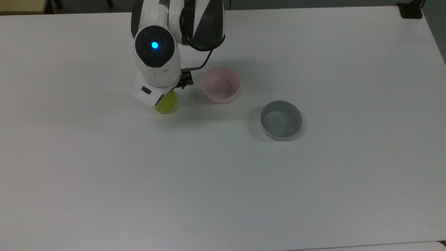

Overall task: Place the pear in the bowl
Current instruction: 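Lower the open gripper over the green pear, then close the gripper on the green pear and lift it, then carry the pear over the pink bowl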

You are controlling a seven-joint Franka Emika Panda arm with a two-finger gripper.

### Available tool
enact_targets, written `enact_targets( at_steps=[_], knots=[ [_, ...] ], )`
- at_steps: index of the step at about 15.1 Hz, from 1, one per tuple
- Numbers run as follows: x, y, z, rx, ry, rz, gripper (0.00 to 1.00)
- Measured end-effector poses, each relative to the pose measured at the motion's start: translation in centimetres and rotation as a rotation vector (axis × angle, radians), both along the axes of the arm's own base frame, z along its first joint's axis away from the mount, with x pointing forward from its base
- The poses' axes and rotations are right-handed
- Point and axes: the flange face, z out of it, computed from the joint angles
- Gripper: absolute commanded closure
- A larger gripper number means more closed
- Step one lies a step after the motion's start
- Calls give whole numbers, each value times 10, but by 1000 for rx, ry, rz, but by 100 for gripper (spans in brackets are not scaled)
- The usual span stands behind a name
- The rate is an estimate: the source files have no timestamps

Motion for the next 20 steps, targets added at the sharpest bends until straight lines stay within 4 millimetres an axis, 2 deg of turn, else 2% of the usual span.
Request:
enact_targets(
  at_steps=[4, 8, 9, 10, 11, 12, 15, 17, 19, 20],
  knots=[
    [1, -3, -21, -28, 31, 12, 2],
    [4, -3, -30, -36, 25, 20, 38],
    [4, -4, -30, -38, 23, 20, 48],
    [5, -4, -28, -38, 19, 19, 67],
    [5, -5, -28, -38, 19, 18, 77],
    [5, -5, -28, -38, 19, 18, 82],
    [6, -7, -24, -39, 12, 15, 84],
    [8, -8, -6, -39, -9, 10, 84],
    [3, -10, 39, -33, -24, -3, 84],
    [-2, -12, 75, -27, -46, -11, 84]
  ],
)
